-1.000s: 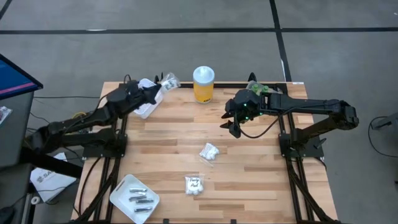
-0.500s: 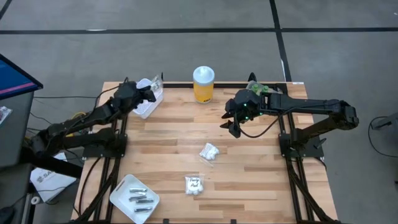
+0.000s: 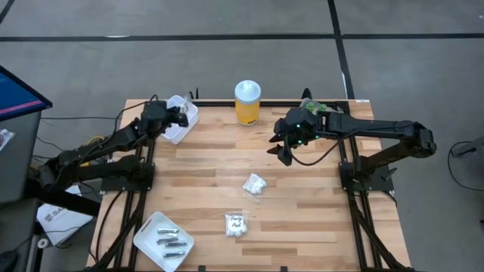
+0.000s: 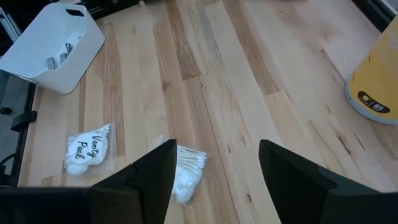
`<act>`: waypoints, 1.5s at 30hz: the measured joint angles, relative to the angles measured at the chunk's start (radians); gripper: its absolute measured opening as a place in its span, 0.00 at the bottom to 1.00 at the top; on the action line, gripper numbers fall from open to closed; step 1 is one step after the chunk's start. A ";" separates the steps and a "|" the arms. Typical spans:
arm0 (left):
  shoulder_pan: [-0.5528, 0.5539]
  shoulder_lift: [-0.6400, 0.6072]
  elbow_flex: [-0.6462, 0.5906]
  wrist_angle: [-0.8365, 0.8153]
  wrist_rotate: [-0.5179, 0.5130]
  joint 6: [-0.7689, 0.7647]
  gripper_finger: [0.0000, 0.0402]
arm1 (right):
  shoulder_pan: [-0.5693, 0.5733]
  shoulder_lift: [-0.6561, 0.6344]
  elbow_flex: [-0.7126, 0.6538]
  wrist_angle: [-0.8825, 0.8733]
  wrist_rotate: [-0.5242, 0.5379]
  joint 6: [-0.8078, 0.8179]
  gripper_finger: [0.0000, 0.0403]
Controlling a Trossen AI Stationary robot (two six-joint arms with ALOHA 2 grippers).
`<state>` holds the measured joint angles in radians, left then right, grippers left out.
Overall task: Pick & Place Travel size toiletries
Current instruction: Put the white cotton pack into the white basket
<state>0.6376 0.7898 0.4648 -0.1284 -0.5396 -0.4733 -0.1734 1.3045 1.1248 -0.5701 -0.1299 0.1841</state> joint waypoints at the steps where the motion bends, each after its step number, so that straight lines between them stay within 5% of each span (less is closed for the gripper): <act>1: 0.000 0.000 0.000 -0.006 -0.001 0.013 0.21 | 0.000 0.000 0.000 0.000 0.000 0.000 0.55; 10: 0.000 0.000 0.000 -0.076 -0.091 0.082 0.52 | 0.000 0.000 0.000 0.002 0.000 0.000 0.55; 14: -0.003 -0.003 0.004 -0.075 -0.023 0.027 0.59 | 0.000 0.000 0.000 0.002 0.000 0.000 0.55; 22: -0.049 -0.003 0.096 -0.065 0.323 0.103 0.61 | -0.022 0.000 0.000 0.022 0.000 0.000 0.55; 27: -0.162 0.009 0.154 -0.063 0.311 0.102 0.63 | -0.025 0.000 0.000 0.120 -0.010 0.000 0.55; 33: -0.288 0.066 0.188 -0.067 0.212 0.097 0.64 | -0.035 -0.023 0.063 0.293 -0.140 -0.021 0.55; 45: -0.386 0.320 0.209 0.072 0.296 0.062 0.64 | -0.191 -0.382 0.204 0.201 -0.165 -0.246 0.55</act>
<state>0.2516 1.1103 0.6735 -0.0569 -0.2433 -0.4115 -0.3641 0.9228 1.3288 -0.3692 -0.2947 -0.0619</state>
